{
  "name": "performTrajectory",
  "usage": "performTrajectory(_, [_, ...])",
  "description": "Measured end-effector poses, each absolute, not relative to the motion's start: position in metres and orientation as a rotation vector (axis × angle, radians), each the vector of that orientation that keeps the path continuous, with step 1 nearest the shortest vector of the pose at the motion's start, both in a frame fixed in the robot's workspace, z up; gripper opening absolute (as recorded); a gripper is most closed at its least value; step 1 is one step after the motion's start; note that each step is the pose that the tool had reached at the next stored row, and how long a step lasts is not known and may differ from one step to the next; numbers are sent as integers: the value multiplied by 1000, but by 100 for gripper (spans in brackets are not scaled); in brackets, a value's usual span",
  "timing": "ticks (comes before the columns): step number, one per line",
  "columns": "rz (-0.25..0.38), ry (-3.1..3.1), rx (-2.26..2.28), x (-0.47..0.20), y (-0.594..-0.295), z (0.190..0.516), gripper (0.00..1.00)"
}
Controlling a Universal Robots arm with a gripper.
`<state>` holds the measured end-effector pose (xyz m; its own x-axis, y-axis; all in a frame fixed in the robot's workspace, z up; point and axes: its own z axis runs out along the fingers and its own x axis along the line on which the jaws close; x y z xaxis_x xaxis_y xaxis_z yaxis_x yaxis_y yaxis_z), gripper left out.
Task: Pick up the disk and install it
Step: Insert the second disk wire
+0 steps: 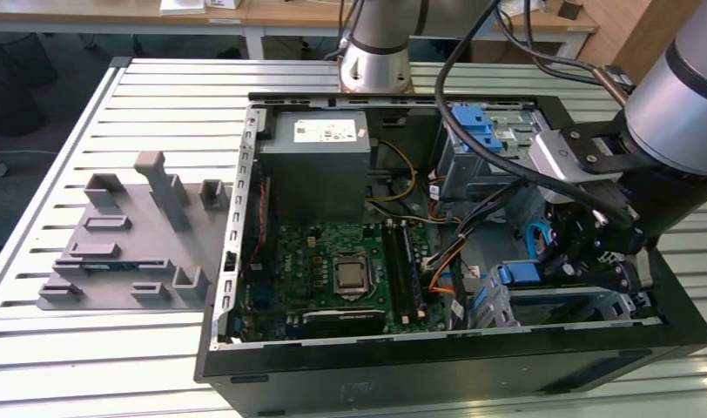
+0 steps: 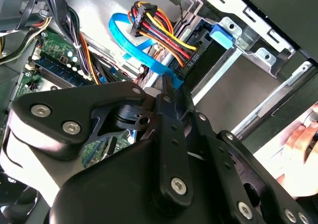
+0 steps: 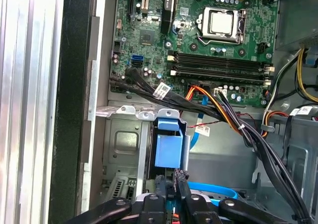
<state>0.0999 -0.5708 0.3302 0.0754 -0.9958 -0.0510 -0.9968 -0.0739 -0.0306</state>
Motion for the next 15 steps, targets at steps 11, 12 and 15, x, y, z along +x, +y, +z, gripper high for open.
performTrajectory(11, [26, 2098, -2261, 100, -571, 339, 24])
performTrajectory(12, [26, 2098, -2261, 100, -571, 340, 22])
performTrajectory(15, [26, 2098, -2261, 100, -571, 342, 11])
